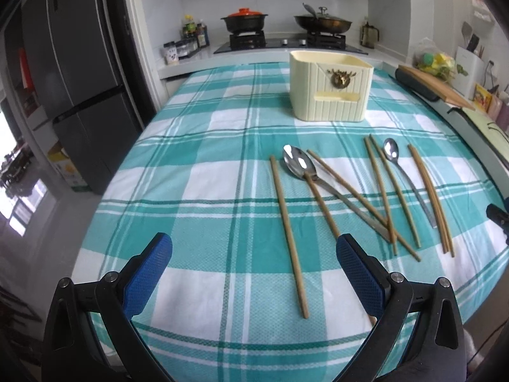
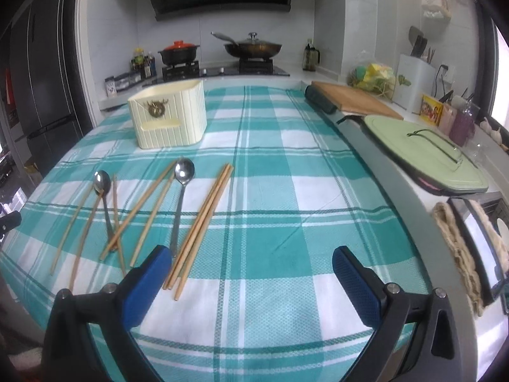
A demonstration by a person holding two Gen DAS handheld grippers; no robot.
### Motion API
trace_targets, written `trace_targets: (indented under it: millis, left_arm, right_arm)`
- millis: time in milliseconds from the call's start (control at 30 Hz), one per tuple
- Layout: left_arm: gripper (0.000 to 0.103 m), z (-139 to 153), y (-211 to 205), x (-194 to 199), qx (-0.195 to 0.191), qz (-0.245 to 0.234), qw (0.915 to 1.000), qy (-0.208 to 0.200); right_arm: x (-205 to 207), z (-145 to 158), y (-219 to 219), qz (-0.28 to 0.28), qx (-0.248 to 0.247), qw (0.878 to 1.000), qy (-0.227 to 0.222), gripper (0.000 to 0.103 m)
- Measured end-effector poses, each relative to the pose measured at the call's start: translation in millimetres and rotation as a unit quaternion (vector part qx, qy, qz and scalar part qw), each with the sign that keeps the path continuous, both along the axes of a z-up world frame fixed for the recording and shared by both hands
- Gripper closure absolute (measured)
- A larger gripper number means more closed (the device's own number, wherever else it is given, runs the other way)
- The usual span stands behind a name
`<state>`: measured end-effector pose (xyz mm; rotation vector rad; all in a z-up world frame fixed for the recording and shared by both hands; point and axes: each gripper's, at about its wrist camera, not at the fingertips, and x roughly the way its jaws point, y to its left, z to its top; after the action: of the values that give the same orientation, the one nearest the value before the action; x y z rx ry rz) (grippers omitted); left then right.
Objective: Organize utensils
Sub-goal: 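Lower the left tool onto a wooden chopstick and close while the right tool grasps another chopstick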
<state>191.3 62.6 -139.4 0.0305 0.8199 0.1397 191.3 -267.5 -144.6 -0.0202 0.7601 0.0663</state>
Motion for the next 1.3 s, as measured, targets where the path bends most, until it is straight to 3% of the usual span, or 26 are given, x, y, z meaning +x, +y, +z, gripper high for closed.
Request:
trace_targets:
  millis: [200,467,667,767,967,1033,1133,1300]
  left_arm:
    - [0.0,-17,8,24,-0.006,0.013,0.9997,0.017]
    - [0.0,-39,14,43,-0.007,0.024,0.9987,0.044]
    - [0.0,-52,16,53,0.006,0.024,0.998,0.058]
    - [0.0,-62,24,60,-0.006,0.025,0.997,0.073]
    - [0.0,-75,33,81,-0.027,0.011,0.9955,0.09]
    - [0.001,-76,31,90,-0.025,0.004,0.9952,0.095]
    - [0.0,-81,26,102,-0.01,-0.006,0.9932,0.116]
    - [0.001,-77,31,112,-0.049,-0.021,0.9904,0.128]
  right_arm:
    - [52,-36,14,-0.001,0.006,0.999,0.05,0.005]
    - [76,-68,28,-0.005,-0.026,0.995,0.093,0.005]
    - [81,-72,32,-0.015,-0.057,0.994,0.095,0.006]
    - [83,-71,30,-0.016,-0.063,0.993,0.095,0.006]
    - [91,-73,24,0.005,-0.046,0.993,0.11,0.005]
    - [96,-76,15,0.012,-0.016,0.992,0.127,0.003]
    - [102,-75,17,0.039,-0.027,0.99,0.135,0.005]
    - [114,-73,21,0.057,-0.04,0.988,0.141,0.006]
